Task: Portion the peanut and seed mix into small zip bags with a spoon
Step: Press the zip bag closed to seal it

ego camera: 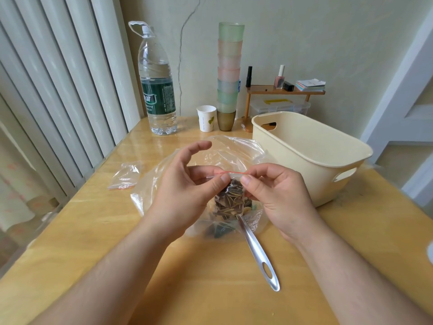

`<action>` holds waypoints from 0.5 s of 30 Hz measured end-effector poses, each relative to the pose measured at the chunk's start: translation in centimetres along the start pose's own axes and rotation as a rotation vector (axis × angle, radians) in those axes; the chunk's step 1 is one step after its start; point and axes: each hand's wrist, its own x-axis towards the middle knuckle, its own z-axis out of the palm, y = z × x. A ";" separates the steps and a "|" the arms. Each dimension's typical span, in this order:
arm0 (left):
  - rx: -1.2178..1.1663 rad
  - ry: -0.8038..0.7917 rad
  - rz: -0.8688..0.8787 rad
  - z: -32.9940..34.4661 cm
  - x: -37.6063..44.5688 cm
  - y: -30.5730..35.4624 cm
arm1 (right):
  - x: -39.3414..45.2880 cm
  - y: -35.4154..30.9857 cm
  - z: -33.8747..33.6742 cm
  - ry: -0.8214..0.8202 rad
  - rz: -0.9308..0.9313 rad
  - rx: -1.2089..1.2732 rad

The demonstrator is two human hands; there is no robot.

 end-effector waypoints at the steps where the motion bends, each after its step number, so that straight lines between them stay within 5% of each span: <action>1: -0.004 -0.007 0.002 0.0 0.0 0.0 | 0.0 0.1 0.0 -0.002 -0.010 -0.013; 15: -0.041 -0.035 -0.020 0.2 0.0 -0.5 | -0.1 0.2 0.0 -0.058 -0.012 -0.012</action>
